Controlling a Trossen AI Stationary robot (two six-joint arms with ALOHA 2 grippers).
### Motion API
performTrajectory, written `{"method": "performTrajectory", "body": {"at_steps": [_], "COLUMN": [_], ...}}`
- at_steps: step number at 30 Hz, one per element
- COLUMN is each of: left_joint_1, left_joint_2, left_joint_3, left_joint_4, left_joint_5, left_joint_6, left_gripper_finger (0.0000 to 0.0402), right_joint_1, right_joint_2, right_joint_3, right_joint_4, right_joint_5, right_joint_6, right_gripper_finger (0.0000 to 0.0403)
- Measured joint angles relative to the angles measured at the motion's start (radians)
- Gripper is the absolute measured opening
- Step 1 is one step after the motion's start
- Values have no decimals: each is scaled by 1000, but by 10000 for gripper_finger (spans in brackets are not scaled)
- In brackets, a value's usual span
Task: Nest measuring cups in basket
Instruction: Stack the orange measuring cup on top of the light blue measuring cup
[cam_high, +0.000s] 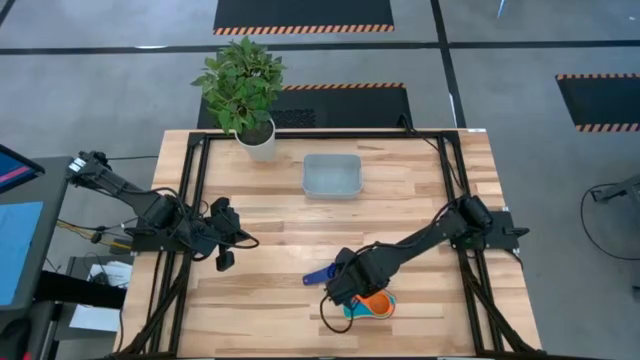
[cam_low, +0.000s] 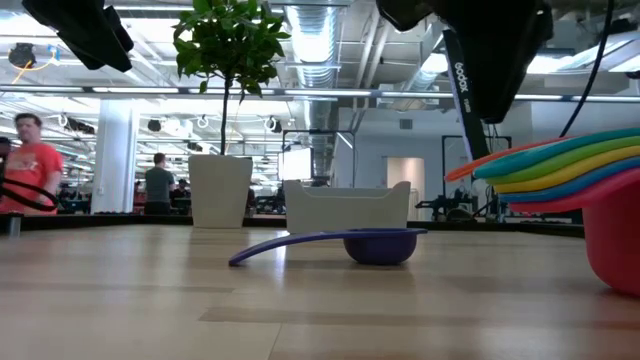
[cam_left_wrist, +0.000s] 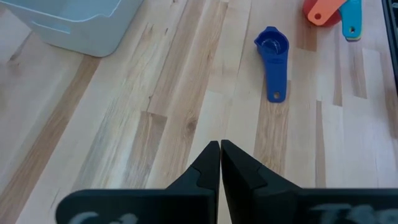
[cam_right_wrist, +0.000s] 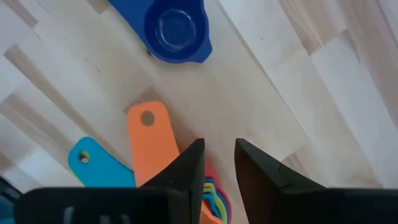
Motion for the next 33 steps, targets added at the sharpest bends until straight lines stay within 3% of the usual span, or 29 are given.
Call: {"method": "performTrajectory", "body": {"at_steps": [17,33], "left_joint_1": [0,0], "left_joint_2": [0,0], "left_joint_3": [0,0], "left_joint_4": [0,0], "left_joint_5": [0,0], "left_joint_6": [6,6], "left_gripper_finger": [2,2], "right_joint_1": [1,26], "right_joint_2": [1,-13], "right_joint_3": [-86,-141], "right_joint_4": [117,273], "right_joint_5": [7,-67], "right_joint_6": [-12,-90], "right_gripper_finger": [108,108]}}
